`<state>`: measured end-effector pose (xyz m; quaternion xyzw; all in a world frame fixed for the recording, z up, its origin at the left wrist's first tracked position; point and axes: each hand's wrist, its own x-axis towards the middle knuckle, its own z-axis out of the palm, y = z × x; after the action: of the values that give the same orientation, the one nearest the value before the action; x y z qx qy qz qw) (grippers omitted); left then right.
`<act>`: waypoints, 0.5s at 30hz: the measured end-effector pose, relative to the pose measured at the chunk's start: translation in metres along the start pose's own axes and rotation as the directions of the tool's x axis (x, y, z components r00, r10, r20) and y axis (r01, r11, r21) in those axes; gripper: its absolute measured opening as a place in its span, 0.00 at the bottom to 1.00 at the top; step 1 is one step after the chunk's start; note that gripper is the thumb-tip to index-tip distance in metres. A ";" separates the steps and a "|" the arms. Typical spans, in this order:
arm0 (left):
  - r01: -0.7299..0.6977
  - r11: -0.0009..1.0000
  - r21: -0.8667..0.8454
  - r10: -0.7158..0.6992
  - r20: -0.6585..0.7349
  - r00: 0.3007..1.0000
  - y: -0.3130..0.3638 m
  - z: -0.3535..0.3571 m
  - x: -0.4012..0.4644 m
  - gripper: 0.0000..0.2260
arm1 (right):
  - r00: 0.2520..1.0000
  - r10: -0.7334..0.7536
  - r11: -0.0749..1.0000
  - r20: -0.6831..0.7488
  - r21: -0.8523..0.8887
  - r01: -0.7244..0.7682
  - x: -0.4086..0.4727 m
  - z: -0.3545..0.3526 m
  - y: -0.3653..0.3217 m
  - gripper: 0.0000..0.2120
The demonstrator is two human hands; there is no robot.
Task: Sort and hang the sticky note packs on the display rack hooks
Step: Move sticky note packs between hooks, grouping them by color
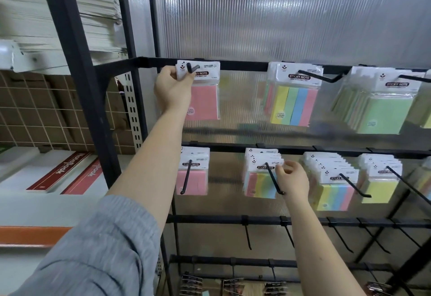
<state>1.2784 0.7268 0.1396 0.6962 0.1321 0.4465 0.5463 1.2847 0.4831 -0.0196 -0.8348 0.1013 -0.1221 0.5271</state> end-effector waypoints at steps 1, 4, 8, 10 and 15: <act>0.007 1.000 -0.008 -0.007 0.000 1.000 0.000 0.000 0.000 0.08 | 1.000 0.004 1.000 0.000 -0.008 -0.004 0.000 0.000 0.001 0.20; 0.028 0.999 -0.037 -0.028 -0.003 1.000 -0.002 -0.005 -0.005 0.09 | 1.000 0.006 1.000 -0.007 -0.016 -0.006 -0.001 0.001 0.005 0.19; 0.055 0.998 0.010 -0.056 0.009 0.998 -0.020 -0.012 -0.014 0.12 | 0.998 0.042 0.997 -0.038 0.061 -0.040 -0.006 0.006 0.014 0.19; 0.099 0.995 0.010 -0.099 0.029 0.995 -0.027 -0.014 -0.019 0.13 | 0.996 0.081 0.992 -0.037 0.103 -0.077 -0.009 0.010 0.019 0.18; 0.143 0.989 0.026 -0.145 0.091 0.985 -0.036 -0.020 -0.038 0.16 | 0.991 0.133 0.970 -0.027 0.209 -0.125 -0.019 0.018 0.023 0.14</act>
<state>1.2522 0.7277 0.0903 0.7101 0.1609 0.3717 0.5760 1.2713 0.4944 -0.0495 -0.7644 0.1529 -0.1146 0.6158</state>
